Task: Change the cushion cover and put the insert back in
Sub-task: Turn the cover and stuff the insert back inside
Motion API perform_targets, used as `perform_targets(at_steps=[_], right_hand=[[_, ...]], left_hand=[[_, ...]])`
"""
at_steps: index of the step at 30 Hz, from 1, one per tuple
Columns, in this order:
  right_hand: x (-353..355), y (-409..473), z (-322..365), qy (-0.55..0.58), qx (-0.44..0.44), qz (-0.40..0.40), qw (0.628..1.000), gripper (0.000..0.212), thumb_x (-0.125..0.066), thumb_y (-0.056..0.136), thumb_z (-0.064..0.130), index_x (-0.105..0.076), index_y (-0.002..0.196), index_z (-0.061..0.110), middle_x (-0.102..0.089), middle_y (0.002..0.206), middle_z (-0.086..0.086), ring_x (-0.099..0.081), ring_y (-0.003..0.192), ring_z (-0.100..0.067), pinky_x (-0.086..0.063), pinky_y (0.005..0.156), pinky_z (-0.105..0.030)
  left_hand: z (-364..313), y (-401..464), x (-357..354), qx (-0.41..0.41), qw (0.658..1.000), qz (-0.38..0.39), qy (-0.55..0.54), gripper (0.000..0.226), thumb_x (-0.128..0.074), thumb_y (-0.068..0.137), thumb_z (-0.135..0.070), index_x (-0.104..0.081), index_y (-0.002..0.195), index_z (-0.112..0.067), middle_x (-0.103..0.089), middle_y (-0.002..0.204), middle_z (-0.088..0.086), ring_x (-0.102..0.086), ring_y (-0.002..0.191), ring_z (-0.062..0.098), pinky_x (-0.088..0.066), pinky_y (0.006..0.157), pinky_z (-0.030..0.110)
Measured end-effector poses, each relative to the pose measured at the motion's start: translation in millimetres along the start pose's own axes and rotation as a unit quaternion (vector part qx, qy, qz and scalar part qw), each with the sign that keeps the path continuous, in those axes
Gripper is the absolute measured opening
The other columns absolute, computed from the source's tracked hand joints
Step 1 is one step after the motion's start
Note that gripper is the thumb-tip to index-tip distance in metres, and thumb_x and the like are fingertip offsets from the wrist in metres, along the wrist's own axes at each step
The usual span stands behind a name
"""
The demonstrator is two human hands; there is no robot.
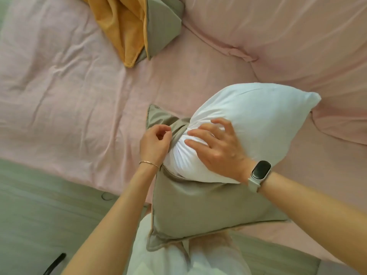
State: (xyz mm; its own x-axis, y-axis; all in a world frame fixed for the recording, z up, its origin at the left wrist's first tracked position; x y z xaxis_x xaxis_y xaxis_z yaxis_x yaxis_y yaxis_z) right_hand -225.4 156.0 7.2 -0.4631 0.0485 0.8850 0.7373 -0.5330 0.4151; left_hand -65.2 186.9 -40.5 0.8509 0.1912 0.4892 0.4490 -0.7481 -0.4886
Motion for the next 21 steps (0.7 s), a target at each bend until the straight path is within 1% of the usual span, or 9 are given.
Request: perform_targets(at_steps=[2, 4, 6, 9, 12, 14, 16, 19, 21], right_hand=[[9, -3, 25, 0.036, 0.014, 0.001, 0.999, 0.029, -0.046, 0.082, 0.001, -0.073, 0.087, 0.011, -0.068, 0.087, -0.004, -0.056, 0.077, -0.024, -0.039, 0.073, -0.035], [6, -9, 47, 0.066, 0.032, 0.058, 0.996, 0.031, -0.042, 0.084, 0.001, -0.071, 0.090, 0.008, -0.065, 0.080, -0.005, -0.053, 0.065, -0.024, -0.038, 0.060, -0.033], [-1, -17, 63, 0.069, 0.032, 0.117, 0.990, 0.032, -0.040, 0.086, 0.002, -0.070, 0.094, 0.007, -0.065, 0.080, -0.005, -0.054, 0.062, -0.024, -0.037, 0.055, -0.033], [-11, -35, 67, 0.003, 0.015, 0.198, 0.980, 0.036, -0.043, 0.087, 0.018, -0.065, 0.113, 0.004, -0.066, 0.111, -0.010, -0.063, 0.096, -0.028, -0.040, 0.080, -0.036], [-20, -53, 51, 0.004, 0.022, 0.314, 0.949, 0.054, -0.031, 0.094, 0.039, -0.055, 0.129, 0.006, -0.051, 0.137, -0.008, -0.043, 0.130, -0.025, -0.028, 0.105, -0.040], [-29, -53, 38, 0.040, 0.008, 0.373, 0.927, 0.060, -0.017, 0.098, 0.045, -0.050, 0.133, 0.009, -0.047, 0.140, -0.006, -0.038, 0.133, -0.021, -0.023, 0.108, -0.039], [-42, -43, 30, 0.057, -0.007, 0.423, 0.904, 0.064, -0.012, 0.097, 0.049, -0.044, 0.138, 0.011, -0.043, 0.143, -0.004, -0.034, 0.136, -0.019, -0.017, 0.109, -0.037], [-70, -23, 28, 0.078, -0.012, 0.452, 0.888, 0.069, -0.010, 0.090, 0.052, -0.027, 0.146, 0.015, -0.031, 0.151, -0.001, -0.020, 0.141, -0.017, -0.001, 0.109, -0.032], [-89, -12, 30, 0.104, -0.019, 0.446, 0.889, 0.072, -0.012, 0.085, 0.052, -0.035, 0.142, 0.014, -0.040, 0.145, -0.003, -0.026, 0.137, -0.019, -0.002, 0.106, -0.031]], left_hand=[[8, -16, 7, -0.011, 1.000, -0.024, 0.005, 0.008, -0.060, 0.084, -0.010, -0.063, 0.083, -0.017, -0.064, 0.081, -0.001, -0.059, 0.076, 0.015, -0.049, 0.077, 0.032], [23, -30, 10, 0.003, 1.000, -0.007, 0.002, 0.008, -0.061, 0.083, -0.010, -0.061, 0.081, -0.017, -0.064, 0.082, 0.001, -0.058, 0.075, 0.013, -0.049, 0.075, 0.028], [39, -38, 13, 0.018, 1.000, 0.000, 0.004, 0.006, -0.061, 0.084, -0.010, -0.062, 0.085, -0.016, -0.063, 0.089, 0.005, -0.057, 0.075, 0.010, -0.046, 0.073, 0.018], [52, -40, 18, 0.003, 0.999, -0.001, 0.038, 0.009, -0.063, 0.084, -0.011, -0.062, 0.093, -0.014, -0.061, 0.094, 0.001, -0.056, 0.076, 0.008, -0.042, 0.067, 0.010], [50, -37, 12, -0.024, 0.997, 0.020, 0.065, 0.012, -0.062, 0.085, -0.008, -0.064, 0.096, -0.006, -0.060, 0.091, 0.001, -0.056, 0.076, 0.012, -0.044, 0.070, 0.013], [48, -28, 7, -0.026, 0.995, 0.027, 0.095, 0.011, -0.059, 0.086, -0.007, -0.064, 0.095, -0.003, -0.063, 0.088, 0.003, -0.056, 0.079, 0.016, -0.044, 0.076, 0.022], [48, -18, 6, 0.014, 0.998, 0.040, 0.045, 0.007, -0.056, 0.087, -0.005, -0.063, 0.089, -0.005, -0.063, 0.084, 0.005, -0.057, 0.078, 0.016, -0.045, 0.079, 0.029], [50, -7, 9, 0.084, 0.989, 0.063, -0.105, 0.021, -0.055, 0.087, 0.002, -0.059, 0.075, -0.015, -0.058, 0.071, 0.000, -0.054, 0.061, 0.000, -0.047, 0.068, 0.021], [50, -3, 7, 0.078, 0.989, 0.081, -0.098, 0.026, -0.055, 0.086, 0.003, -0.058, 0.072, -0.019, -0.057, 0.067, -0.002, -0.052, 0.057, -0.002, -0.044, 0.062, 0.016]])
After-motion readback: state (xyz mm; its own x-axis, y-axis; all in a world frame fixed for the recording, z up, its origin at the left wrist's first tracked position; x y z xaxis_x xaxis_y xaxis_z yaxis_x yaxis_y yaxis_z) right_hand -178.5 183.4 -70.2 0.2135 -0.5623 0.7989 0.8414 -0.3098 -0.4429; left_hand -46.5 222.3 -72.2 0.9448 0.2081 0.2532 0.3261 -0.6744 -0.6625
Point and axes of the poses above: each hand's wrist, its own y-axis towards the middle knuckle, its own x-axis out of the back of the hand, z = x × y, the point moved 3 cm from there along y, towards the middle knuckle
